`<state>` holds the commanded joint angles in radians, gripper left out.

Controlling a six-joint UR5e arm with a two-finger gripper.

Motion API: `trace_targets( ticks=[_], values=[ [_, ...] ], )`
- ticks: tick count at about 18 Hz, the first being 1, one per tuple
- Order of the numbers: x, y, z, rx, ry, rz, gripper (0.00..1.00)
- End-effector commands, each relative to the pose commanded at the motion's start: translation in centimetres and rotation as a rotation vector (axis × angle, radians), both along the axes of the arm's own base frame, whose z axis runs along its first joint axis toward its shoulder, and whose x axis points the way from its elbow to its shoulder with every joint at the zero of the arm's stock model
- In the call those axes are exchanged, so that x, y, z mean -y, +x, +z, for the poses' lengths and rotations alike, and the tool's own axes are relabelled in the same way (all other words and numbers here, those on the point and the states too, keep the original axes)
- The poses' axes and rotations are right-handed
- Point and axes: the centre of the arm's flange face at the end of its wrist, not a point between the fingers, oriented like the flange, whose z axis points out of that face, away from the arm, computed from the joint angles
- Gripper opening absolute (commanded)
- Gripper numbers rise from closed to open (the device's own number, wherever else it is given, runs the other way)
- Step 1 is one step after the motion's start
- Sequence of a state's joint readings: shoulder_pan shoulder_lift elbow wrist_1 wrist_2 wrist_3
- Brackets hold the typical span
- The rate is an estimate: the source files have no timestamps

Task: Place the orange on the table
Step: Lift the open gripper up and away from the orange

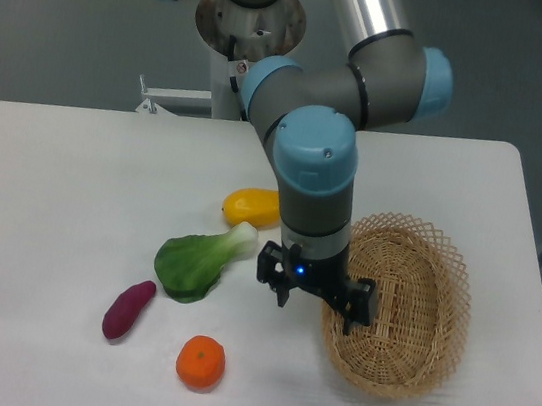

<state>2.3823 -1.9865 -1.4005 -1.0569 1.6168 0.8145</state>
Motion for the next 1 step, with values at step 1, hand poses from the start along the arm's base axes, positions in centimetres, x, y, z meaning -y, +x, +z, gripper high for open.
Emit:
trace_targets(
  ticks=[1],
  values=[
    [0.0, 0.0, 0.0, 0.0, 0.0, 0.0, 1.0]
  ],
)
